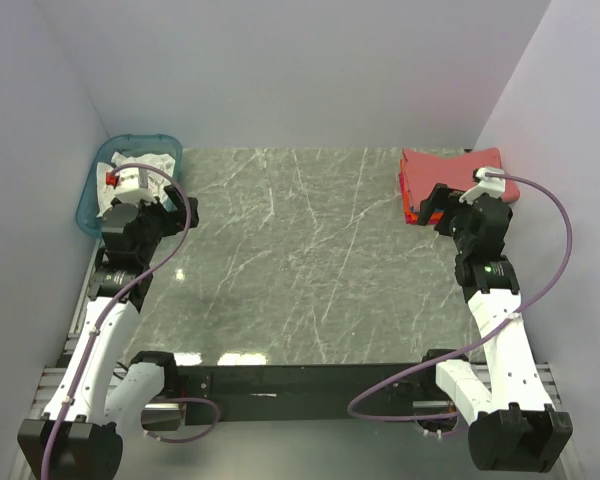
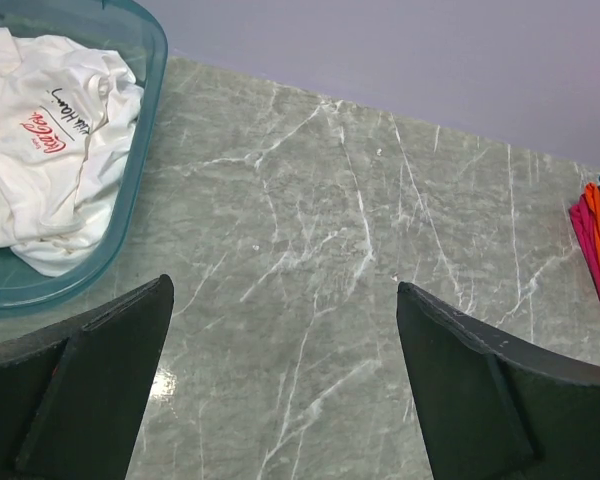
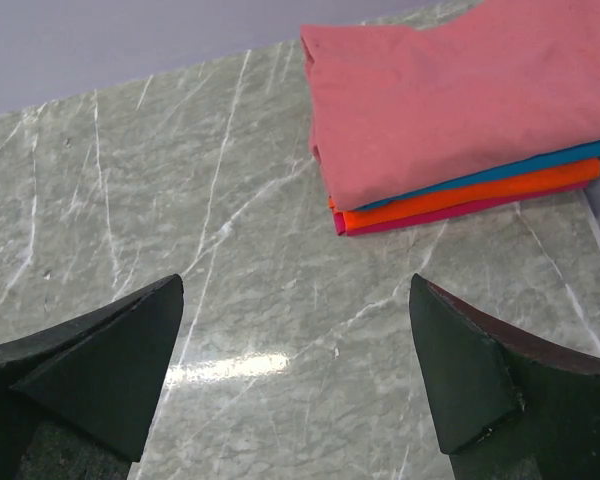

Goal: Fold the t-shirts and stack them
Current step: Grab the tshirt from the pile

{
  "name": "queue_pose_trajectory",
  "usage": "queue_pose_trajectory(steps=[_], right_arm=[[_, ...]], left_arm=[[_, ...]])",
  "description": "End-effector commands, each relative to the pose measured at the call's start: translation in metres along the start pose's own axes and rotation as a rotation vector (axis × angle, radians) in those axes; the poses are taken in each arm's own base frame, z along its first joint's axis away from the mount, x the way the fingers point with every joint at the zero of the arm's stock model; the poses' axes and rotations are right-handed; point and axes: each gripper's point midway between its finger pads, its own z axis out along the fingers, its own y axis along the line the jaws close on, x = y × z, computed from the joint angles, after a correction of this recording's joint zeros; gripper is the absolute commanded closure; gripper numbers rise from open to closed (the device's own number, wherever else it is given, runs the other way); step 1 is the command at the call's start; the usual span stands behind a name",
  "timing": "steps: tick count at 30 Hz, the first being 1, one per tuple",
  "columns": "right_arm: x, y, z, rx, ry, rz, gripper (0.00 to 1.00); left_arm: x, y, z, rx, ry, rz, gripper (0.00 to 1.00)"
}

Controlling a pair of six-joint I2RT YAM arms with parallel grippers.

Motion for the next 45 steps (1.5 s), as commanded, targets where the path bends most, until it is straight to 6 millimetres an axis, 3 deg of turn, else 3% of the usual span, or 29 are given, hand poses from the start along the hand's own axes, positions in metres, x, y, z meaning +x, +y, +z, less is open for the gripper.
queue_pose_trajectory(steps=[1,5,6,8,9,10,11,12,14,16,17,19,20,21,22,23,24,26,27,28,29,30,32,33,36,40,42,43,45], right_arm=[[-0.025,0.004,-0.006,-0.015,-0.083,0.017,0.00],[-0.019,0.029,-0.011,-0.180,-0.058,-0.094,0.00],[-0.007,0.058,-0.019,-0.367,-0.026,-0.149,0.00],[0.012,0.077,-0.029,-0.550,-0.001,-0.331,0.00],[0.019,0.081,-0.034,-0.598,0.017,-0.359,0.00],[0.030,0.084,-0.039,-0.645,0.050,-0.380,0.00],[0.035,0.084,-0.039,-0.652,0.072,-0.386,0.00],[0.039,0.083,-0.042,-0.659,0.099,-0.388,0.00],[0.043,0.085,-0.043,-0.677,0.121,-0.389,0.00],[0.045,0.088,-0.047,-0.708,0.134,-0.383,0.00],[0.046,0.090,-0.048,-0.720,0.141,-0.379,0.00],[0.045,0.092,-0.050,-0.733,0.147,-0.371,0.00],[0.045,0.094,-0.053,-0.745,0.146,-0.371,0.00],[0.045,0.094,-0.054,-0.746,0.144,-0.369,0.00],[0.045,0.094,-0.055,-0.749,0.140,-0.364,0.00],[0.044,0.095,-0.058,-0.753,0.126,-0.368,0.00],[0.044,0.095,-0.059,-0.752,0.120,-0.372,0.00],[0.042,0.095,-0.060,-0.752,0.110,-0.372,0.00],[0.043,0.096,-0.060,-0.756,0.114,-0.370,0.00],[0.043,0.096,-0.060,-0.757,0.115,-0.371,0.00],[0.044,0.096,-0.059,-0.757,0.121,-0.369,0.00],[0.044,0.095,-0.059,-0.755,0.123,-0.367,0.00],[0.046,0.094,-0.057,-0.751,0.134,-0.366,0.00],[0.046,0.094,-0.056,-0.747,0.136,-0.364,0.00],[0.047,0.092,-0.053,-0.736,0.150,-0.358,0.00],[0.049,0.090,-0.049,-0.727,0.170,-0.352,0.01],[0.049,0.090,-0.048,-0.722,0.169,-0.353,0.01],[0.049,0.089,-0.047,-0.719,0.171,-0.352,0.01],[0.050,0.088,-0.046,-0.712,0.172,-0.352,0.01]], left_arm=[[-0.027,-0.012,-0.001,0.031,-0.071,-0.018,0.00],[-0.041,-0.011,0.008,0.008,-0.074,-0.042,0.00],[-0.043,-0.009,0.011,-0.003,-0.069,-0.068,0.00],[-0.051,-0.006,0.023,-0.008,-0.053,-0.103,0.01],[-0.052,-0.010,0.028,0.013,-0.042,-0.134,0.01],[-0.048,0.004,0.040,-0.017,-0.014,-0.164,0.00],[-0.059,0.003,0.045,-0.013,-0.022,-0.187,0.01],[-0.051,0.016,0.060,-0.046,0.011,-0.239,0.01],[-0.063,0.020,0.074,-0.057,0.014,-0.304,0.00],[-0.047,0.047,0.101,-0.126,0.086,-0.356,0.02],[-0.059,0.047,0.111,-0.116,0.085,-0.376,0.02],[-0.030,0.076,0.140,-0.191,0.181,-0.416,0.05],[-0.044,0.083,0.151,-0.215,0.164,-0.413,0.07],[-0.019,0.102,0.172,-0.271,0.229,-0.425,0.08],[-0.014,0.111,0.180,-0.301,0.249,-0.421,0.12],[-0.023,0.117,0.190,-0.326,0.244,-0.410,0.13],[-0.001,0.137,0.205,-0.388,0.283,-0.404,0.14],[-0.010,0.148,0.221,-0.418,0.268,-0.396,0.16],[0.011,0.160,0.235,-0.445,0.304,-0.411,0.17],[0.012,0.164,0.242,-0.451,0.306,-0.418,0.19],[-0.002,0.164,0.252,-0.447,0.276,-0.419,0.21],[0.018,0.174,0.261,-0.478,0.311,-0.435,0.21],[0.012,0.176,0.273,-0.477,0.293,-0.455,0.25],[0.029,0.183,0.278,-0.496,0.329,-0.466,0.27],[0.033,0.197,0.285,-0.558,0.315,-0.466,0.32],[0.040,0.201,0.289,-0.567,0.331,-0.454,0.47],[0.039,0.197,0.292,-0.537,0.335,-0.448,0.65],[0.034,0.195,0.293,-0.525,0.326,-0.448,0.80],[0.009,0.182,0.292,-0.475,0.280,-0.435,0.96]])
